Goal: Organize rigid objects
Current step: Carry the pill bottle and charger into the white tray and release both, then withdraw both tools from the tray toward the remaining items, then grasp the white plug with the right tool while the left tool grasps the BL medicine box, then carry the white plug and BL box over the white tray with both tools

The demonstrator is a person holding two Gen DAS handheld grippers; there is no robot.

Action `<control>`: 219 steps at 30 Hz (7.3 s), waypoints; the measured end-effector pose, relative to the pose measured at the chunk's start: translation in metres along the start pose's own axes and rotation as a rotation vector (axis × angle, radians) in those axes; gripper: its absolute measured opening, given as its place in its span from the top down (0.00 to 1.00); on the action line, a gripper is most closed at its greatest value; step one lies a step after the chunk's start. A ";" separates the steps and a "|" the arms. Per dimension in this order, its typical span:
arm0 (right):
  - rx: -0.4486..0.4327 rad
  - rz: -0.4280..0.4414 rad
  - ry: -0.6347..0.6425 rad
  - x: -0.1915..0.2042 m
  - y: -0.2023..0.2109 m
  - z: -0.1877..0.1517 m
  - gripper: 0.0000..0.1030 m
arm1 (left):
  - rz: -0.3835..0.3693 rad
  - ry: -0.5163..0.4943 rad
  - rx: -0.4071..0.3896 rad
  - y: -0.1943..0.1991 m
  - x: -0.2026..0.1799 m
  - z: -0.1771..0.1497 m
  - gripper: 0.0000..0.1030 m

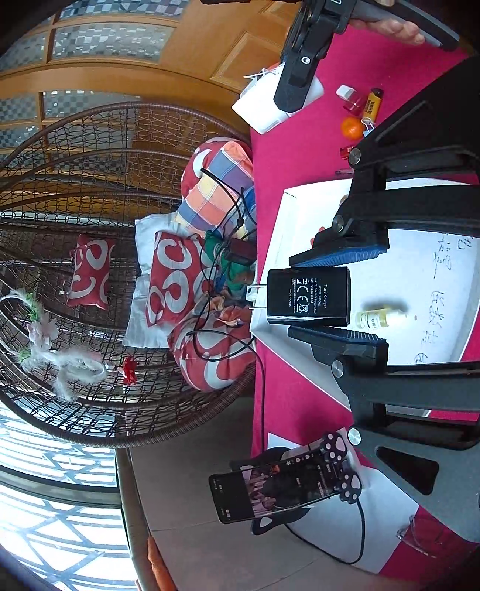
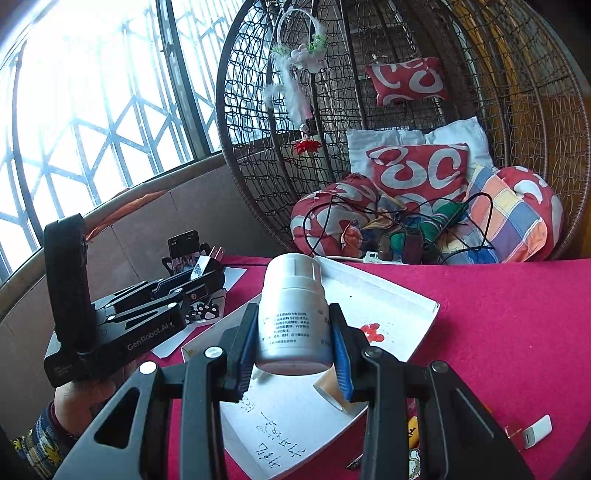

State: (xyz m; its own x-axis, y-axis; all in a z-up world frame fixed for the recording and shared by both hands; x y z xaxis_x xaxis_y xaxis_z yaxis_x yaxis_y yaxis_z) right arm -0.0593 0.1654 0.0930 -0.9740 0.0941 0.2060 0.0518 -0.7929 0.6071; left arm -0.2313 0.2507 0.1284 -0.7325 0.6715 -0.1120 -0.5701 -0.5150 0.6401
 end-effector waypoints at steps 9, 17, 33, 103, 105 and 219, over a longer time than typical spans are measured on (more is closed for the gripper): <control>0.174 -0.040 -0.013 0.002 -0.065 -0.022 0.65 | 0.041 0.064 0.142 -0.077 0.016 0.011 0.71; 0.246 -0.094 0.041 0.015 -0.099 -0.041 0.65 | 0.016 0.111 0.190 -0.098 0.021 0.002 0.71; 0.124 -0.167 0.015 0.007 -0.052 -0.050 0.08 | 0.061 0.280 0.038 -0.036 0.033 -0.012 0.00; 0.158 -0.355 -0.388 -0.201 0.040 -0.129 0.62 | -0.329 -0.395 0.461 -0.068 -0.192 -0.143 0.51; 0.121 -0.347 -0.405 -0.198 0.050 -0.130 0.62 | -0.338 -0.384 0.455 -0.066 -0.191 -0.141 0.51; -0.022 0.016 -0.101 -0.055 0.036 -0.040 0.62 | -0.169 -0.034 0.052 0.008 -0.058 -0.063 0.51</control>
State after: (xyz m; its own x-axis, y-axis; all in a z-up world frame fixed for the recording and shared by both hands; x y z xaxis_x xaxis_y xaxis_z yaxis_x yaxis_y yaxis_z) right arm -0.0128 0.1076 0.0729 -0.9458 0.1413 0.2925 0.0609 -0.8074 0.5869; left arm -0.2168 0.1742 0.0924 -0.6143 0.7642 -0.1968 -0.6637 -0.3654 0.6527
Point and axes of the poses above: each gripper's, at about its wrist camera, not at the fingertips, and y roughly against the way its jaws point, x to its left, z to its top, the point moved 1 cm from there along -y, roughly the way its jaws point, and after that the axes turned 12 degrees about x, right-handed, at the moved point
